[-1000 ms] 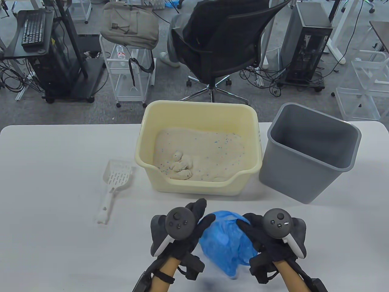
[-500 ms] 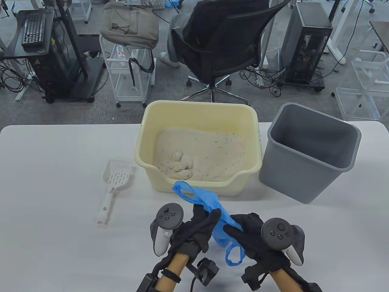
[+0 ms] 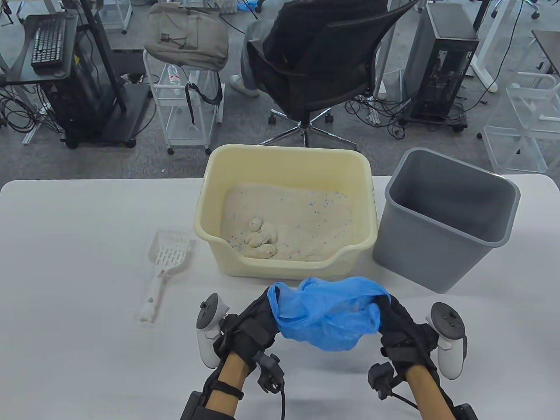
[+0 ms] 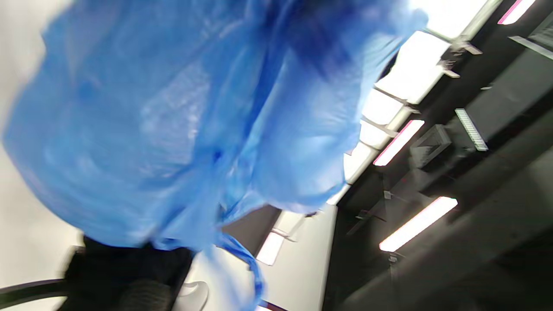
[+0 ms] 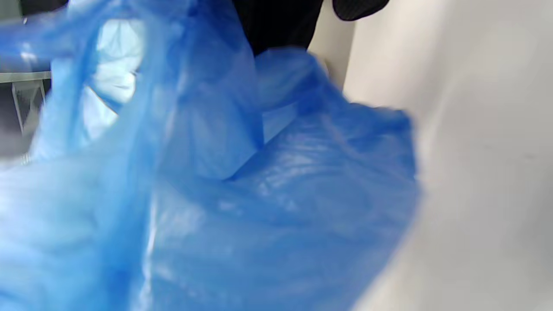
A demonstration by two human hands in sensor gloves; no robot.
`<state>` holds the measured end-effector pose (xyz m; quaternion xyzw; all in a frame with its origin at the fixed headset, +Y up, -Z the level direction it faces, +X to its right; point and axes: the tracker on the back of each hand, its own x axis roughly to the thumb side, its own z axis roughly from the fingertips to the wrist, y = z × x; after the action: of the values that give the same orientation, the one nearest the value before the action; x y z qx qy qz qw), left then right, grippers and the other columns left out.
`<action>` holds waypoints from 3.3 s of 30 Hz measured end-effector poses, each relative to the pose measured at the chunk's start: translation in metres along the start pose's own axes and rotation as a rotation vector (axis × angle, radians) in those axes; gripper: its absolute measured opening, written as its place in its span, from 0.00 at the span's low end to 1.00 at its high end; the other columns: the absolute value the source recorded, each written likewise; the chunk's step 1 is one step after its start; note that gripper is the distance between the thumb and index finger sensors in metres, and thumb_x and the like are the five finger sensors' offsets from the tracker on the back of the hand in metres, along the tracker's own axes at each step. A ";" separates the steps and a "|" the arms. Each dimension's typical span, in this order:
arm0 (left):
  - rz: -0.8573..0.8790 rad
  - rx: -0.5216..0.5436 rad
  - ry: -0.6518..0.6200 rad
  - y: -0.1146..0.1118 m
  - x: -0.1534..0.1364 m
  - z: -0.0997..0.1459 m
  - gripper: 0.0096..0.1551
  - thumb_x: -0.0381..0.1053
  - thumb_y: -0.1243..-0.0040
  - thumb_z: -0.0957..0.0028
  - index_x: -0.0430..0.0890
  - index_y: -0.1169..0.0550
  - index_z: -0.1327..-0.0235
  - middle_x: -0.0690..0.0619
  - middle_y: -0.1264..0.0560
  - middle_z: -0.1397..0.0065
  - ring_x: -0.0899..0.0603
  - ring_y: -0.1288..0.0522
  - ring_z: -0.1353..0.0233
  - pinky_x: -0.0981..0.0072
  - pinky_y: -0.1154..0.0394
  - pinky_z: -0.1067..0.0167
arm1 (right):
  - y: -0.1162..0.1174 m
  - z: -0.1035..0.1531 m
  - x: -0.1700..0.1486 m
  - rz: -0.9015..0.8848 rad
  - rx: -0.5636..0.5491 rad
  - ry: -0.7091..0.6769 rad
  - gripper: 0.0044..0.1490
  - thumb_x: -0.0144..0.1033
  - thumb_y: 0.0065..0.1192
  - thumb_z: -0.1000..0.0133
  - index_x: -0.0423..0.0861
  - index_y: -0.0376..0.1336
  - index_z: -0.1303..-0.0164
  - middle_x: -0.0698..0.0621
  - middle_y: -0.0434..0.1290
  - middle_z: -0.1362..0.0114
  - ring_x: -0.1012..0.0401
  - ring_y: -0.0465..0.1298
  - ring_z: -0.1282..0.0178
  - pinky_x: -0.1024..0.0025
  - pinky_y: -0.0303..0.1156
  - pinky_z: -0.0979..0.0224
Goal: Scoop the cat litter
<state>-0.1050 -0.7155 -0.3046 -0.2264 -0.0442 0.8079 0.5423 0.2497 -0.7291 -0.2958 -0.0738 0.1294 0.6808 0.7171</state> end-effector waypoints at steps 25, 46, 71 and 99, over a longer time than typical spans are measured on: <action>-1.509 0.451 -0.153 -0.082 0.013 0.005 0.22 0.52 0.46 0.37 0.41 0.23 0.38 0.51 0.18 0.61 0.49 0.17 0.70 0.55 0.20 0.62 | 0.049 0.019 0.040 0.703 -0.052 -0.255 0.48 0.66 0.50 0.45 0.54 0.47 0.17 0.42 0.58 0.16 0.38 0.58 0.19 0.37 0.55 0.21; -1.552 0.587 -0.176 -0.061 0.030 0.015 0.25 0.48 0.46 0.35 0.41 0.29 0.28 0.45 0.19 0.39 0.40 0.14 0.48 0.49 0.21 0.50 | 0.059 0.002 0.022 0.671 0.214 -0.207 0.34 0.41 0.62 0.40 0.66 0.52 0.26 0.60 0.70 0.31 0.60 0.79 0.40 0.58 0.73 0.28; -1.607 0.323 0.083 -0.017 0.050 0.017 0.44 0.67 0.42 0.50 0.44 0.30 0.24 0.44 0.21 0.34 0.41 0.16 0.54 0.52 0.22 0.54 | 0.060 0.008 0.036 1.082 -0.113 -0.068 0.25 0.50 0.63 0.42 0.52 0.69 0.39 0.56 0.82 0.54 0.68 0.81 0.74 0.77 0.77 0.69; -1.319 1.002 0.712 0.191 0.052 0.024 0.38 0.58 0.52 0.39 0.38 0.43 0.23 0.35 0.34 0.24 0.31 0.25 0.34 0.41 0.26 0.37 | 0.048 0.010 0.032 1.023 -0.093 0.124 0.25 0.52 0.61 0.41 0.49 0.69 0.40 0.54 0.82 0.54 0.68 0.80 0.76 0.77 0.77 0.70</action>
<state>-0.2944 -0.7425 -0.3605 -0.1293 0.3627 0.1393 0.9123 0.2043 -0.6922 -0.2918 -0.0731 0.1609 0.9438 0.2793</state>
